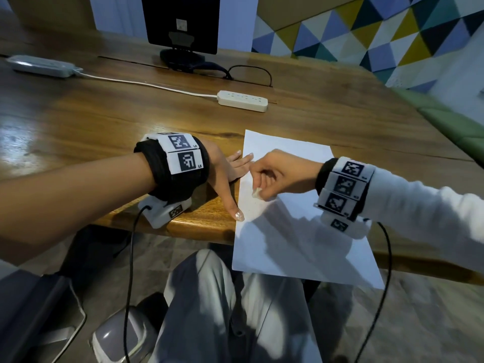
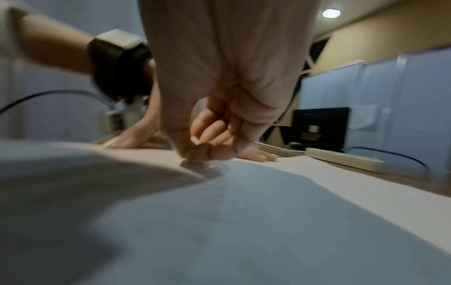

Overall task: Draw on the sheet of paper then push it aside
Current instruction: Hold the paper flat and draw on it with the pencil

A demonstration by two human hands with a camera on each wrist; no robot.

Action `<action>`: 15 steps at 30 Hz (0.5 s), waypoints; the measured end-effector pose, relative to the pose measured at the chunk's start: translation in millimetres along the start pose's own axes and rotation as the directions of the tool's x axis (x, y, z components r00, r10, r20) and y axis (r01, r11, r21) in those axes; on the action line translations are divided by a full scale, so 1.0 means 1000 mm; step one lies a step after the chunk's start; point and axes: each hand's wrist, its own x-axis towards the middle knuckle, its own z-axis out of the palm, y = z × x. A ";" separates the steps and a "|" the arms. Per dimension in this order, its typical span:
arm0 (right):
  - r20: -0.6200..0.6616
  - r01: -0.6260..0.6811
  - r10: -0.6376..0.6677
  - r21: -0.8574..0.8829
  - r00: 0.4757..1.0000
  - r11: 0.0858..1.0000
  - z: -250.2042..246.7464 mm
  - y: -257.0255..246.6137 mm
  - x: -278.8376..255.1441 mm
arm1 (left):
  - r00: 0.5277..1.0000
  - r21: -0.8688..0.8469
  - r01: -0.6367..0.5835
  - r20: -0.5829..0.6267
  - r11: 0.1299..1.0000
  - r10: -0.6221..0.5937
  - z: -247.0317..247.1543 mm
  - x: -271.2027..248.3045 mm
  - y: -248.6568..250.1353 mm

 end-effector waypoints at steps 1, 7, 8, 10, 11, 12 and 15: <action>-0.016 -0.008 0.008 0.001 1.000 1.000 0.001 0.001 0.000 | 1.000 -0.004 0.000 -0.001 1.000 0.000 0.000 0.000 -0.001; 0.066 -0.018 0.018 0.011 0.998 1.000 -0.001 0.001 -0.003 | 1.000 0.000 0.000 0.008 1.000 0.000 0.001 0.004 -0.003; 0.023 -0.019 0.019 -0.006 1.000 1.000 -0.003 0.002 -0.002 | 1.000 -0.003 0.001 0.011 1.000 -0.001 0.000 0.004 -0.002; 0.040 -0.021 0.022 -0.024 0.999 0.999 0.001 0.002 -0.003 | 1.000 -0.015 0.003 0.011 1.000 -0.003 0.001 0.003 -0.002; 0.086 -0.017 0.019 -0.026 0.996 1.000 0.004 0.001 -0.005 | 1.000 -0.017 0.004 0.009 1.000 -0.004 0.001 0.004 -0.002; 0.116 -0.015 0.017 -0.016 0.993 1.000 0.005 0.001 -0.007 | 1.000 -0.011 0.005 0.010 1.000 -0.005 0.001 0.004 -0.002; 0.025 -0.037 0.037 0.006 0.999 0.999 -0.002 0.006 -0.008 | 1.000 0.000 0.001 0.018 1.000 -0.001 0.000 0.008 -0.004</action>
